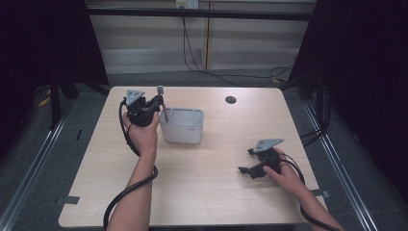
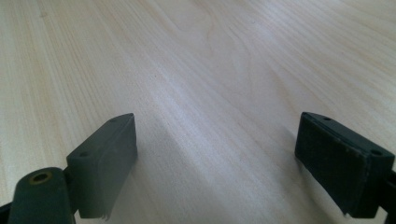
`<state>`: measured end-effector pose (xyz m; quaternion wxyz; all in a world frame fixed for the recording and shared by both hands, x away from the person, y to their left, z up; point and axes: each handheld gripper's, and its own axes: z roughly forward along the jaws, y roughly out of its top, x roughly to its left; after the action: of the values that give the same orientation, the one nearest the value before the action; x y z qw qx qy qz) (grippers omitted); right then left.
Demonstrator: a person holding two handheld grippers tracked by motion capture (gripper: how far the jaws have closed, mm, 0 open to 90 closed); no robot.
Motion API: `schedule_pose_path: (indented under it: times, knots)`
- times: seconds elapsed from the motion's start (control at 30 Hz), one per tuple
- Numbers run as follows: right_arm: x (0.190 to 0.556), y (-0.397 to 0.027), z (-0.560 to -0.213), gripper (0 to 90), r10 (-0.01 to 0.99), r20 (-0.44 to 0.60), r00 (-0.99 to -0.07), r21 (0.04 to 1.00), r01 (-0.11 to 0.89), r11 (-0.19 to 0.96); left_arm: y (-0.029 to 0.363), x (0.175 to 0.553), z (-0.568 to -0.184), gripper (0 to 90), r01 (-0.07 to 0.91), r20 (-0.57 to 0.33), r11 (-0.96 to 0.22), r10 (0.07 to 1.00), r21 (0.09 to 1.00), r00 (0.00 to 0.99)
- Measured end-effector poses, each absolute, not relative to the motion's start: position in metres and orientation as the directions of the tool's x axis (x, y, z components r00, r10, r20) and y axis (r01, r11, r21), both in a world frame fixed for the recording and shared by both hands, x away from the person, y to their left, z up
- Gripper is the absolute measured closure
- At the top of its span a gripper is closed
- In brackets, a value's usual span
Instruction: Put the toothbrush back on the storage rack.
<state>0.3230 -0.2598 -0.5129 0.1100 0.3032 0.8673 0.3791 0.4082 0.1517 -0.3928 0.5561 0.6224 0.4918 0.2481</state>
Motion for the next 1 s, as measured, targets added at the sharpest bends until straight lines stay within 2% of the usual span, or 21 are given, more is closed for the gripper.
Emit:
schedule_pose_path:
  times: [1.0]
  knots:
    - [0.323, -0.26, -0.513, 12.6, 0.608, 0.037, -0.793, 0.725, 0.44, 0.529, 0.152, 0.399, -0.412, 83.1, 0.354, -0.24, 0.097, 0.89, 0.93, 0.388]
